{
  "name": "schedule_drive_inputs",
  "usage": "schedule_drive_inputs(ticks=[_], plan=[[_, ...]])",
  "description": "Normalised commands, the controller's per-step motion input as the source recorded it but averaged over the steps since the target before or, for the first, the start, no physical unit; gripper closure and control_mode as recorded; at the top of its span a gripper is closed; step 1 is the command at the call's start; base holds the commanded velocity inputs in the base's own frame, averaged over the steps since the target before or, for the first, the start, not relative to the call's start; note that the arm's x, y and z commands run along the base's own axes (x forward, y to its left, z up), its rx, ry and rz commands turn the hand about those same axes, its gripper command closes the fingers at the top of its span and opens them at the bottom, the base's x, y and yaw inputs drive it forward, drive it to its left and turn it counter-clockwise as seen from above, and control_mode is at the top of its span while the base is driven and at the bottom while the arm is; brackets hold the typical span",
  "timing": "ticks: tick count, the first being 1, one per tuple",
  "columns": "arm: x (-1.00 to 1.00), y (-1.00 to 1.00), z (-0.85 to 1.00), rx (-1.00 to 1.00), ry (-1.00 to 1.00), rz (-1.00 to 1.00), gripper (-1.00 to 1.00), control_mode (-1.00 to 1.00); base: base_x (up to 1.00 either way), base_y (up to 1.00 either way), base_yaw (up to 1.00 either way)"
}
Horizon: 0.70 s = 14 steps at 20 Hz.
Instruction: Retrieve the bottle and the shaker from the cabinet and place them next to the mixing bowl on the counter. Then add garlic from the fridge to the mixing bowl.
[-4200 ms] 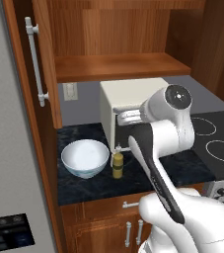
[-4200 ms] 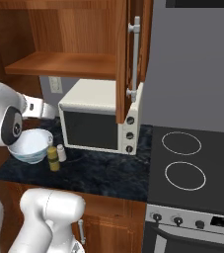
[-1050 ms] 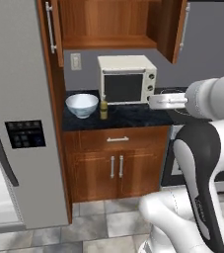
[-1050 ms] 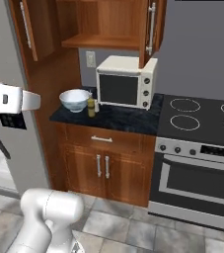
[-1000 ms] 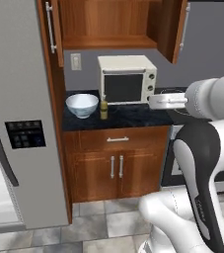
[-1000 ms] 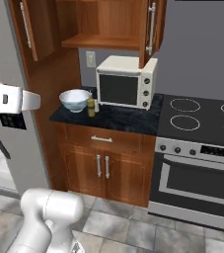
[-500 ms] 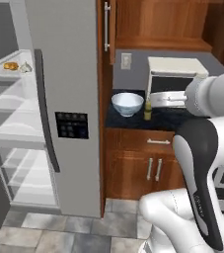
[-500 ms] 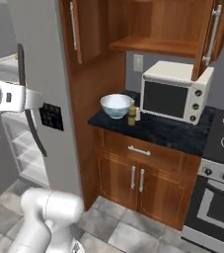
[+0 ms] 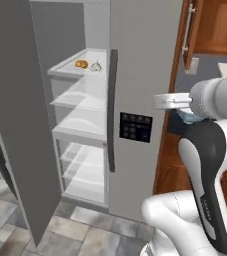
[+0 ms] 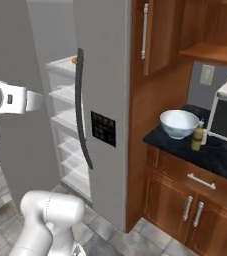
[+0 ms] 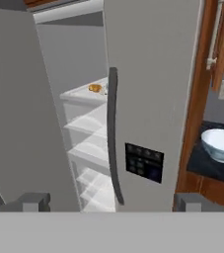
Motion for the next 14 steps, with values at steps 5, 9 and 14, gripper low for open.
schedule_drive_inputs(ticks=[5,9,14], plan=[[0.00,0.00,0.00,0.00,0.00,0.00,-1.00,1.00,0.68,0.78,0.05],[0.00,0.00,0.00,0.00,0.00,0.00,-1.00,1.00,0.62,0.32,0.01],[0.00,0.00,0.00,0.00,0.00,0.00,-1.00,1.00,0.59,-0.02,-0.05]])
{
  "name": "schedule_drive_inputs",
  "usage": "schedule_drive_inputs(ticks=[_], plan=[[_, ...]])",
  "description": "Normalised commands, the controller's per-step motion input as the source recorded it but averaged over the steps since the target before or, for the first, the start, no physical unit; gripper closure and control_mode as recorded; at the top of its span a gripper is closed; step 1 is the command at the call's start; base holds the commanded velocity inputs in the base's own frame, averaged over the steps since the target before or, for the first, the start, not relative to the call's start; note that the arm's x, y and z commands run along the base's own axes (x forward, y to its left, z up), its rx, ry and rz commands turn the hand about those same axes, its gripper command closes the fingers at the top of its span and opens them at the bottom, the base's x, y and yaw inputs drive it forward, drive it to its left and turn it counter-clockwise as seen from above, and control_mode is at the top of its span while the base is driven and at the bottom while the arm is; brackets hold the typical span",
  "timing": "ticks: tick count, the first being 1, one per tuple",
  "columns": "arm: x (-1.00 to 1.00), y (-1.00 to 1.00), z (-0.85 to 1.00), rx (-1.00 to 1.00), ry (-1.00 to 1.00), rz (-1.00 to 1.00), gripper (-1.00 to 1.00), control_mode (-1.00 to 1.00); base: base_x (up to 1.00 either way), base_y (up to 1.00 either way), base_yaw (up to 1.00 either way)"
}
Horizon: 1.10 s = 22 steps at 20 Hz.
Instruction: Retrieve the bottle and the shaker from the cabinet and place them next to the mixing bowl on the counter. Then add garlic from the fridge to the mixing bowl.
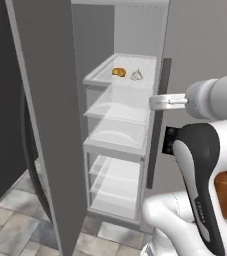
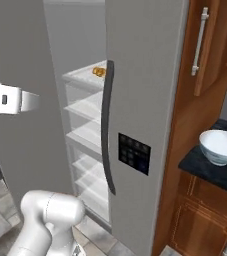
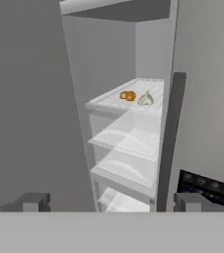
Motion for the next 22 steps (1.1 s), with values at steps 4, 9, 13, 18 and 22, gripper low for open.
schedule_drive_inputs(ticks=[4,9,13,18,22], plan=[[0.00,0.00,0.00,0.00,0.00,0.00,-1.00,1.00,0.76,-0.16,-0.26],[0.00,0.00,0.00,0.00,0.00,0.00,-1.00,1.00,0.85,0.09,-0.21],[0.00,0.00,0.00,0.00,0.00,0.00,-1.00,1.00,0.36,0.44,-0.11],[0.00,0.00,0.00,0.00,0.00,0.00,-1.00,1.00,0.22,0.25,-0.19],[0.00,0.00,0.00,0.00,0.00,0.00,-1.00,1.00,0.42,0.10,-0.33]])
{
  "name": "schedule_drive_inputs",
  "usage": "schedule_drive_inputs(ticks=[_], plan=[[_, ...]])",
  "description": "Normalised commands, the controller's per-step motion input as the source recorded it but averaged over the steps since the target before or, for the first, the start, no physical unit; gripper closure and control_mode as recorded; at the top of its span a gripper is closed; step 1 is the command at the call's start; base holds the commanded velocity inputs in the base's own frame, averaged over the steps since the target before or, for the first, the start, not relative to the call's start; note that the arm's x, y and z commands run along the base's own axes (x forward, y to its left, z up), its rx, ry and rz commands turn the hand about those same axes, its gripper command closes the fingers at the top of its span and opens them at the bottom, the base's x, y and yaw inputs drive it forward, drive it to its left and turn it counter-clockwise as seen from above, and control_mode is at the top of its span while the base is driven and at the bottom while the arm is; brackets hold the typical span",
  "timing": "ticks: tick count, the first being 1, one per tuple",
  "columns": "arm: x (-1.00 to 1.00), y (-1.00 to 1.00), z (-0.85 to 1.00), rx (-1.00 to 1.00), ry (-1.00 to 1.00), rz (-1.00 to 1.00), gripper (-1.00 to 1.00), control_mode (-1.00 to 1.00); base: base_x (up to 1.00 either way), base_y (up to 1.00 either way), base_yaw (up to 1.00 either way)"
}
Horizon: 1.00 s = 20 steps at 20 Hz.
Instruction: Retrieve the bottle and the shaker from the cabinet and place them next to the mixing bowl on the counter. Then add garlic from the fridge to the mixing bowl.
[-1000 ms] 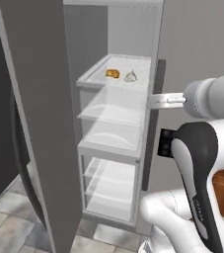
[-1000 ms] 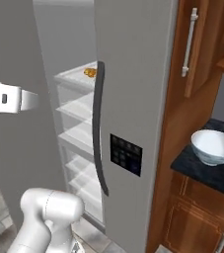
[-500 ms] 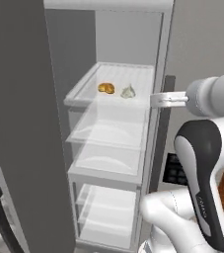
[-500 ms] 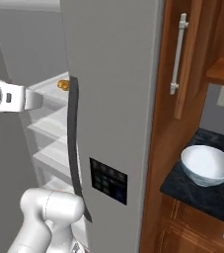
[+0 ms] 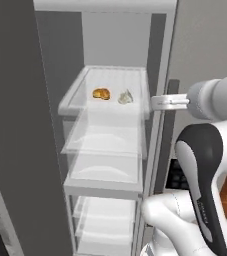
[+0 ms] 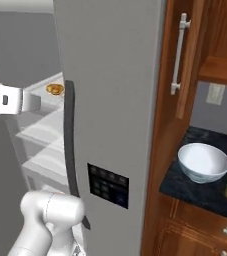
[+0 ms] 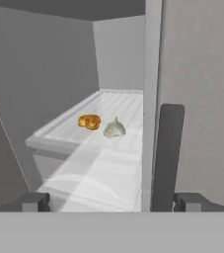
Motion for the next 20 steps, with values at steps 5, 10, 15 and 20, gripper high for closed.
schedule_drive_inputs(ticks=[5,10,15,20], plan=[[0.00,0.00,0.00,0.00,0.00,0.00,-1.00,1.00,0.16,0.66,-0.26],[0.00,0.00,0.00,0.00,0.00,0.00,-1.00,1.00,0.08,0.68,-0.09],[0.00,0.00,0.00,0.00,0.00,0.00,-1.00,1.00,0.33,-0.08,-0.32],[0.00,0.00,0.00,0.00,0.00,0.00,-1.00,1.00,0.48,-0.01,-0.44]])
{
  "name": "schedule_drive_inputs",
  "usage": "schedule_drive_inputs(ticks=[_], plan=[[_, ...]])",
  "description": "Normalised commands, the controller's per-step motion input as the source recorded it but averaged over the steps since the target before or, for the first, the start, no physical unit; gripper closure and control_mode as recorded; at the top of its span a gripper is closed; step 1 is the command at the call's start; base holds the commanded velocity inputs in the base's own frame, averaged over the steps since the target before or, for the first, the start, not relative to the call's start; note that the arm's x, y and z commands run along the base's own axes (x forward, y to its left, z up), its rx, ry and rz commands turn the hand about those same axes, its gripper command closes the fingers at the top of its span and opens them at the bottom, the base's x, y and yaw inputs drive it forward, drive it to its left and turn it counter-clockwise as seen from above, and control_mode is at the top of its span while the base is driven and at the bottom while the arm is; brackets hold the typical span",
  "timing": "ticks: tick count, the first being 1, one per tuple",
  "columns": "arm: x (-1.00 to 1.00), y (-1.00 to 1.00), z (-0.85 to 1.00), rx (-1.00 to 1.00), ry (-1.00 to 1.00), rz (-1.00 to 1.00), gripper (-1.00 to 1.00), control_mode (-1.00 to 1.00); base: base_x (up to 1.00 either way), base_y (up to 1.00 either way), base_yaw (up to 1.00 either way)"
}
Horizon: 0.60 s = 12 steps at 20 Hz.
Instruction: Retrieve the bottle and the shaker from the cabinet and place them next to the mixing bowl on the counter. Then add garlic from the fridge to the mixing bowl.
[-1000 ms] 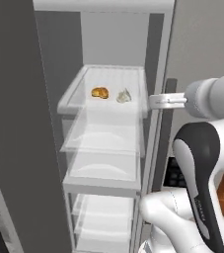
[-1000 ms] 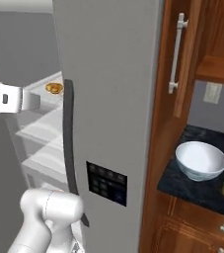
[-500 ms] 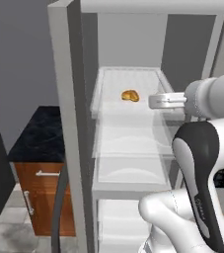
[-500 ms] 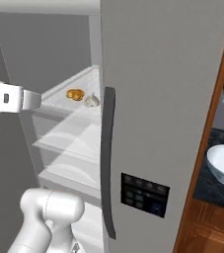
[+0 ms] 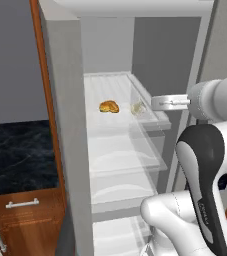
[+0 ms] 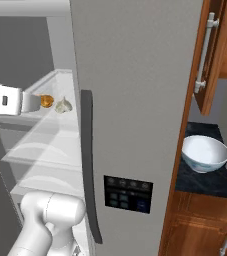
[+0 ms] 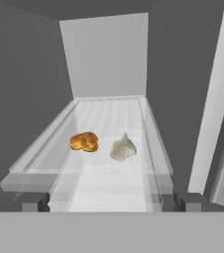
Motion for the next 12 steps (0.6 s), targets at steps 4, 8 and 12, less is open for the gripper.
schedule_drive_inputs(ticks=[4,8,12], plan=[[0.00,0.00,0.00,0.00,0.00,0.00,-1.00,1.00,0.79,0.00,-0.33],[0.00,0.00,0.00,0.00,0.00,0.00,-1.00,1.00,0.17,0.00,-0.16],[0.00,0.00,0.00,0.00,0.00,0.00,-1.00,1.00,0.00,0.00,0.00]])
